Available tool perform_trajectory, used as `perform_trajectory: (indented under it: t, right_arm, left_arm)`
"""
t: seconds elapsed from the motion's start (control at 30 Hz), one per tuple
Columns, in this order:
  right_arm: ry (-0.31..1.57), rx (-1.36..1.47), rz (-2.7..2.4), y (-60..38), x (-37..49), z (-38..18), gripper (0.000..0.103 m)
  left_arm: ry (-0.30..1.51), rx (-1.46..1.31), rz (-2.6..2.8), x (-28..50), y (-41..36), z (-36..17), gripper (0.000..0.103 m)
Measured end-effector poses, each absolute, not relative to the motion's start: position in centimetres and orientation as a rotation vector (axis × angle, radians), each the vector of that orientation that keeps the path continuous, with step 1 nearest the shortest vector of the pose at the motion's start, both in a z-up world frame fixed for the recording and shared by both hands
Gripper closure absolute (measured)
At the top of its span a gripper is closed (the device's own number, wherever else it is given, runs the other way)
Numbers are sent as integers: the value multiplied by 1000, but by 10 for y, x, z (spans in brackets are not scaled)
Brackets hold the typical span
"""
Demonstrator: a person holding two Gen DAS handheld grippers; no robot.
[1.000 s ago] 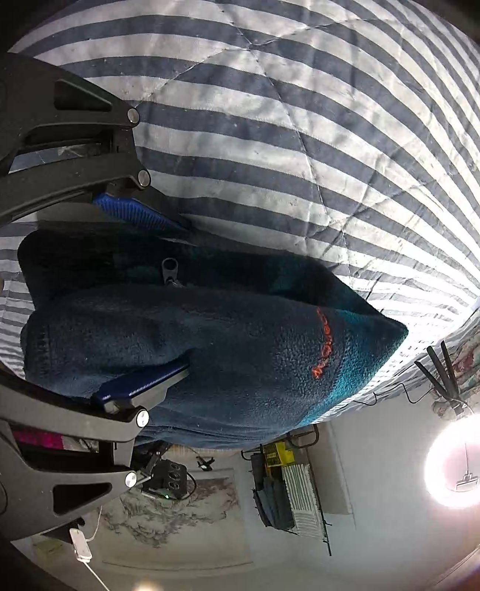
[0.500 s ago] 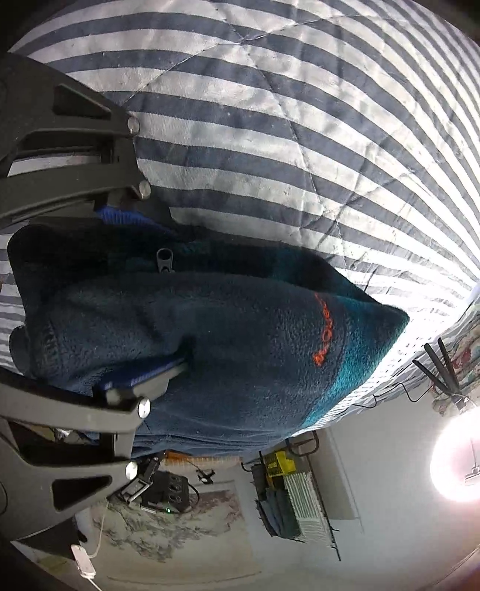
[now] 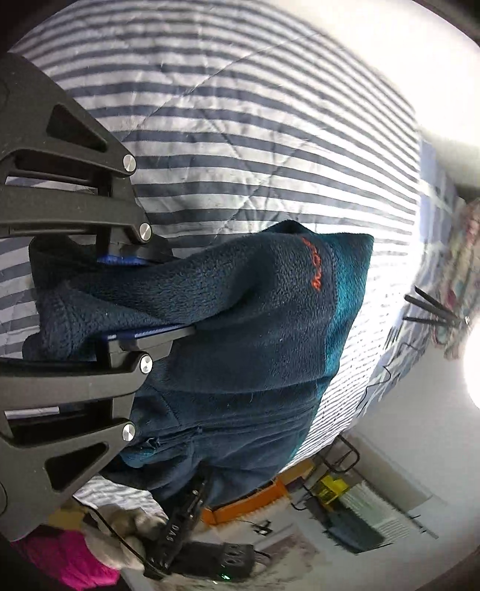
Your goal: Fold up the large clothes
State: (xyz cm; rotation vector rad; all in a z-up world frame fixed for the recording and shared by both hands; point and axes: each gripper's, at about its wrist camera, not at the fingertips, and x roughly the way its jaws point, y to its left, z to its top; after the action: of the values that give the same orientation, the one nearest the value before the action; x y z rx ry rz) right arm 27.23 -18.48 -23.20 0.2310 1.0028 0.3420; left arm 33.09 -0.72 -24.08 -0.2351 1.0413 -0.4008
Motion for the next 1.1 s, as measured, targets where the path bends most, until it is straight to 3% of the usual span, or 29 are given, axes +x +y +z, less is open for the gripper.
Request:
perform_trajectory:
  t: [0.7, 1.1]
  right_arm:
    - [845, -8, 256, -221, 239, -154, 80]
    - [802, -63, 175, -283, 284, -140, 80]
  left_arm:
    - [836, -16, -508, 299, -93, -183, 81]
    - [795, 23, -590, 364, -171, -175, 81]
